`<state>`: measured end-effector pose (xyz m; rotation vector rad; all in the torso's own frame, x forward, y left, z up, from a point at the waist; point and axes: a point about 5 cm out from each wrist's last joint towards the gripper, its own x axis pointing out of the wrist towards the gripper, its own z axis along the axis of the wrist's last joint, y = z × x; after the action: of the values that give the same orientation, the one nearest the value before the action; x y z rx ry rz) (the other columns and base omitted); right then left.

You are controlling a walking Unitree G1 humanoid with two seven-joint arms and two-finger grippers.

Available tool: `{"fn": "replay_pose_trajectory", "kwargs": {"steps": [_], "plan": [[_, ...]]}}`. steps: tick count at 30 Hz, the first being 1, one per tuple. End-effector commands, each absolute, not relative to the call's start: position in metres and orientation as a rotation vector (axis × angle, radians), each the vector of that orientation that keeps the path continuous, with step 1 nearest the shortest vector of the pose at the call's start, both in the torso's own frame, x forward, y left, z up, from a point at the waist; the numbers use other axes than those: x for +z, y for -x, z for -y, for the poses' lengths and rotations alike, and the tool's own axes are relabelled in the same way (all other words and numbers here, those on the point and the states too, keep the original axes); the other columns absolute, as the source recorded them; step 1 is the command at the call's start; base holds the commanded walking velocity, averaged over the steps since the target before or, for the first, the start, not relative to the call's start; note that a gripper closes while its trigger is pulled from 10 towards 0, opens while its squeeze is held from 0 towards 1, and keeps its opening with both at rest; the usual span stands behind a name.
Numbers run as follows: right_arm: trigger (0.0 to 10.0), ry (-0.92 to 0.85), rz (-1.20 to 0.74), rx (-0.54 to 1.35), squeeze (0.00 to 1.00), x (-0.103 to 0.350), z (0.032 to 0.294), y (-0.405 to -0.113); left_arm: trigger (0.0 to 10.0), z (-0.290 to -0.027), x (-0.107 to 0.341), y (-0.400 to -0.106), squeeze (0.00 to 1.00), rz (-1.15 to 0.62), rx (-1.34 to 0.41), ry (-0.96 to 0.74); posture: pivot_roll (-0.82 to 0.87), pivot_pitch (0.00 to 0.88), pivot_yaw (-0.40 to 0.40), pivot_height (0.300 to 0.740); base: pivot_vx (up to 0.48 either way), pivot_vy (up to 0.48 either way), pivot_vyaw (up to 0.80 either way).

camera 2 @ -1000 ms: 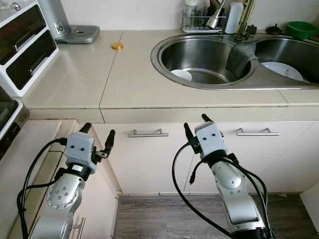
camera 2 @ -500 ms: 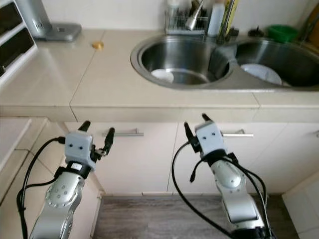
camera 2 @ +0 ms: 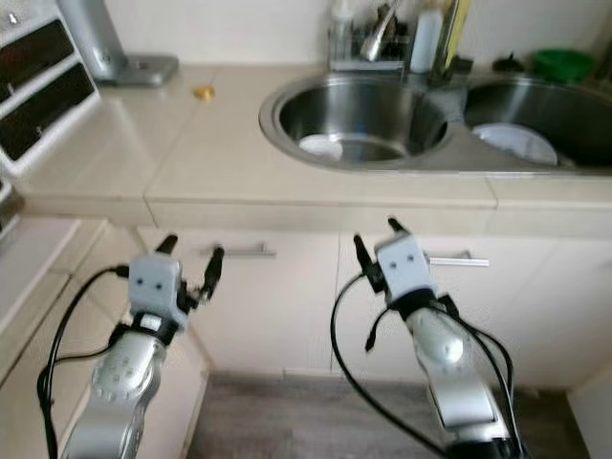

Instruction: Kitchen organization

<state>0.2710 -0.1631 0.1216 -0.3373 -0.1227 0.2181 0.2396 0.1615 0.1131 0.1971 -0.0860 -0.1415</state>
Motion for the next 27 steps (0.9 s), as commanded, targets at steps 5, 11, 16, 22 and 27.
{"fn": "replay_pose_trajectory", "kwargs": {"steps": [5, 11, 16, 22, 27], "plan": [[10.0, 0.366, 0.108, 0.209, 0.00, 0.123, 0.170, -0.262, 10.0, -0.167, 0.111, -0.236, 0.00, 0.071, -0.136, -0.215, -0.03, 0.000, -0.022, 0.740, 0.000, 0.000, 0.00], [10.0, 0.369, 0.062, 0.168, 0.00, 0.117, 0.172, -0.267, 10.0, -0.166, 0.111, -0.239, 0.00, 0.070, -0.142, -0.209, -0.03, 0.000, -0.016, 0.740, 0.000, 0.000, 0.00], [10.0, 0.298, 0.044, 0.148, 0.00, 0.115, 0.173, -0.270, 10.0, -0.167, 0.112, -0.240, 0.00, 0.070, -0.143, -0.208, -0.03, 0.003, -0.016, 0.740, 0.000, 0.000, -0.16], [10.0, 0.301, 0.043, 0.130, 0.00, 0.117, 0.176, -0.269, 10.0, -0.167, 0.112, -0.241, 0.00, 0.069, -0.144, -0.206, -0.03, 0.006, -0.016, 0.740, 0.000, 0.000, -0.80], [10.0, 0.304, 0.053, 0.133, 0.00, 0.118, 0.175, -0.270, 10.0, -0.167, 0.112, -0.241, 0.00, 0.070, -0.143, -0.207, -0.03, 0.006, -0.015, 0.740, 0.000, 0.000, -0.79]]}}
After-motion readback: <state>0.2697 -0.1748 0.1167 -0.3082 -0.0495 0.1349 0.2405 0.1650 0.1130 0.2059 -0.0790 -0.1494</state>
